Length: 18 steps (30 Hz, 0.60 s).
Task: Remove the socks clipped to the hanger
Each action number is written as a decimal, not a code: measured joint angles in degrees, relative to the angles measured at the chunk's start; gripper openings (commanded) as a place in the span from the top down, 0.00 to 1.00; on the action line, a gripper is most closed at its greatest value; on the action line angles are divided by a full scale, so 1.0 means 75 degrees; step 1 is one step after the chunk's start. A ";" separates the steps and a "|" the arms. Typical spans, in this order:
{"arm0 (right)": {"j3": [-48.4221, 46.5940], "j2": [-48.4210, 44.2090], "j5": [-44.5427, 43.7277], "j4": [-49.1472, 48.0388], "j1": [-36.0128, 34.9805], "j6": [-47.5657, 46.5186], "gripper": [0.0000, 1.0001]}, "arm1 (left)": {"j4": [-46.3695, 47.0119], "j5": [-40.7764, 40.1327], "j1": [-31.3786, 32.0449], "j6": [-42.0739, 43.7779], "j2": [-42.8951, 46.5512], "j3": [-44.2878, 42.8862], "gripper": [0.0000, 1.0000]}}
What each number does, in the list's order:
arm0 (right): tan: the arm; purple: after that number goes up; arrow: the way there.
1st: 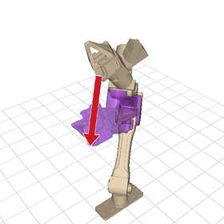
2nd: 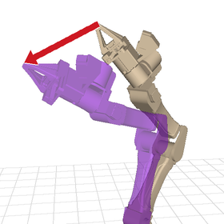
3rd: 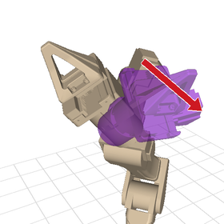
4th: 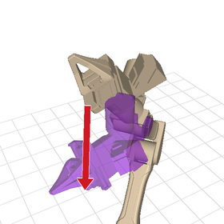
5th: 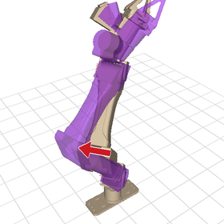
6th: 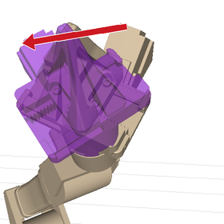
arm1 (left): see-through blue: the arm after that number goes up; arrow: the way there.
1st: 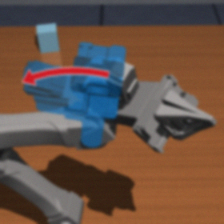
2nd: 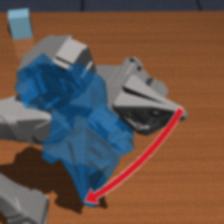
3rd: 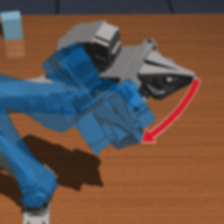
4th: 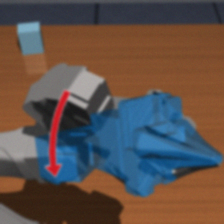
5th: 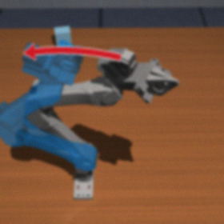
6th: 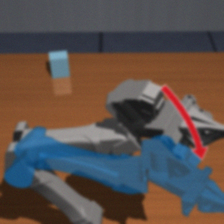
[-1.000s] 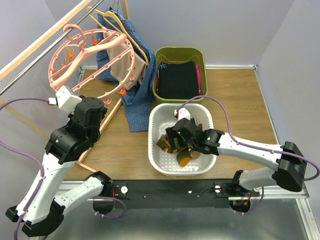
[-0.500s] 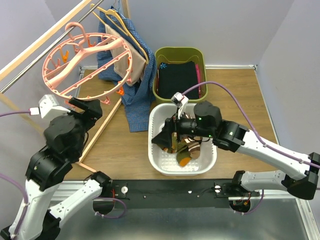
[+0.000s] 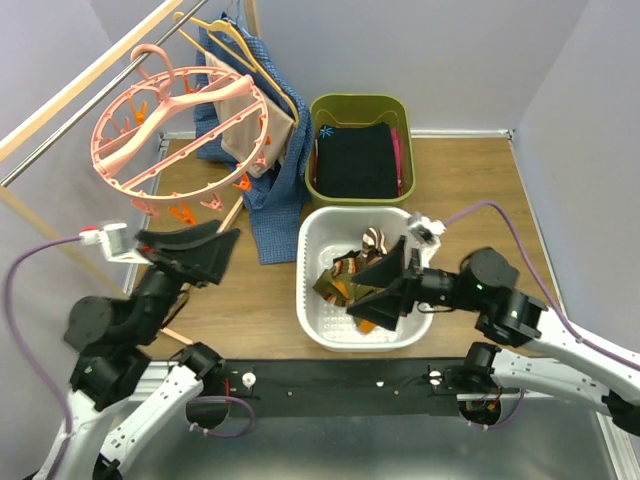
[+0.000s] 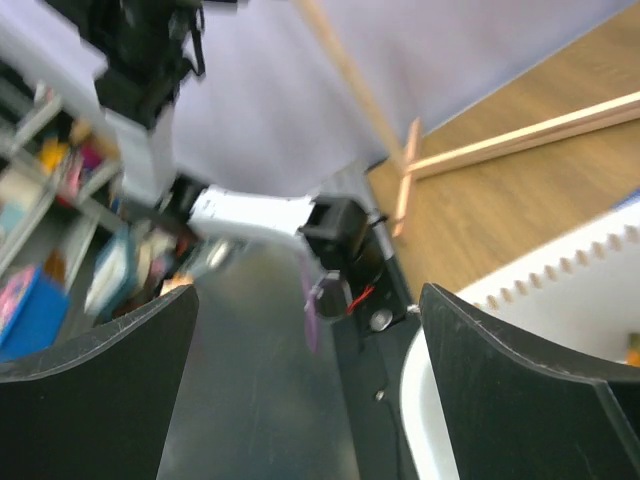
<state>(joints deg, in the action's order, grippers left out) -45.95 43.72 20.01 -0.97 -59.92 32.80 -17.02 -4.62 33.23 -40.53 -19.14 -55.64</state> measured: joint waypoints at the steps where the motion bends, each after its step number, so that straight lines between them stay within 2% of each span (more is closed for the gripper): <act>1: 0.0557 -0.0554 -0.0463 -0.0227 0.0000 0.0178 0.00 | 0.0405 0.0495 0.0000 -0.0067 0.0017 0.0449 0.15; 2: 0.0851 -0.0868 -0.0647 -0.0361 0.0000 0.0236 0.00 | 0.0574 0.0635 0.0000 -0.0090 0.0020 0.0618 0.15; 6: 0.2707 -0.3383 -0.2261 -0.0743 0.0000 0.0612 0.00 | 0.1941 0.1958 0.0006 -0.0446 0.0239 0.2294 0.15; 10: 0.3695 -0.5479 -0.3491 -0.0734 0.0006 0.0761 0.00 | 0.3080 0.2649 0.0020 -0.0831 0.0793 0.3541 0.14; 14: 0.3748 -0.5240 -0.3972 -0.0574 0.0012 0.0708 0.00 | 0.4266 0.3037 0.0023 -0.1151 0.1539 0.4505 0.14; 18: 0.4508 -0.5642 -0.4001 -0.0417 0.0012 0.0644 0.00 | 0.5298 0.3153 0.0023 -0.1504 0.2369 0.5426 0.13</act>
<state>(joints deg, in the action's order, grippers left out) -12.14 1.41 -10.00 -4.10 -59.83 37.63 22.72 19.03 33.41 -51.81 -1.37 -14.94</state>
